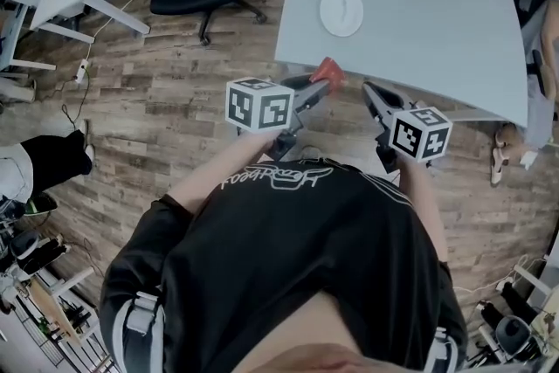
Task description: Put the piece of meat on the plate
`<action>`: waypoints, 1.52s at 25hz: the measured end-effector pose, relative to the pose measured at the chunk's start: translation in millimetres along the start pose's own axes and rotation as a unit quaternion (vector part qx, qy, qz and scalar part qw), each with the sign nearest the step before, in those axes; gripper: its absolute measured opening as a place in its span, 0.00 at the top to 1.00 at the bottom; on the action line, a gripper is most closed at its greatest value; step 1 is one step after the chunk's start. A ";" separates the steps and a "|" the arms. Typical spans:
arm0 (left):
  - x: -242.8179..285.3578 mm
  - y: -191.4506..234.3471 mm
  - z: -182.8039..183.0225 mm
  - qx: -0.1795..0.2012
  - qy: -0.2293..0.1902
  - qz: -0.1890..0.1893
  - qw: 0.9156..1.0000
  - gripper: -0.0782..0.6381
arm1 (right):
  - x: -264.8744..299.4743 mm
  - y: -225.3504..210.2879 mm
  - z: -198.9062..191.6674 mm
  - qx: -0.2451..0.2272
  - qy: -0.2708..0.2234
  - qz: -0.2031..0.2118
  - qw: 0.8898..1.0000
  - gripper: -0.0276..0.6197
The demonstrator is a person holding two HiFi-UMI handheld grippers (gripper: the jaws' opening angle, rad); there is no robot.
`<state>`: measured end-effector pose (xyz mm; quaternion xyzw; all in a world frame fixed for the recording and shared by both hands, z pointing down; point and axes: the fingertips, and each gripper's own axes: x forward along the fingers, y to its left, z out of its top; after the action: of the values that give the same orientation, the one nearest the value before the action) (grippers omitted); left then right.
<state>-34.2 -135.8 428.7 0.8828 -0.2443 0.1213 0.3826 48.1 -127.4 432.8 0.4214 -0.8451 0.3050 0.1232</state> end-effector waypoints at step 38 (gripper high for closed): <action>134.0 89.4 89.0 -0.050 0.026 0.035 0.998 0.78 | 89.9 -143.3 78.7 0.018 0.050 0.033 0.998 0.94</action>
<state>35.4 -299.2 477.2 0.8501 -0.2706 0.1455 0.4278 109.5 -299.2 472.0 0.3795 -0.8458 0.3450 0.1469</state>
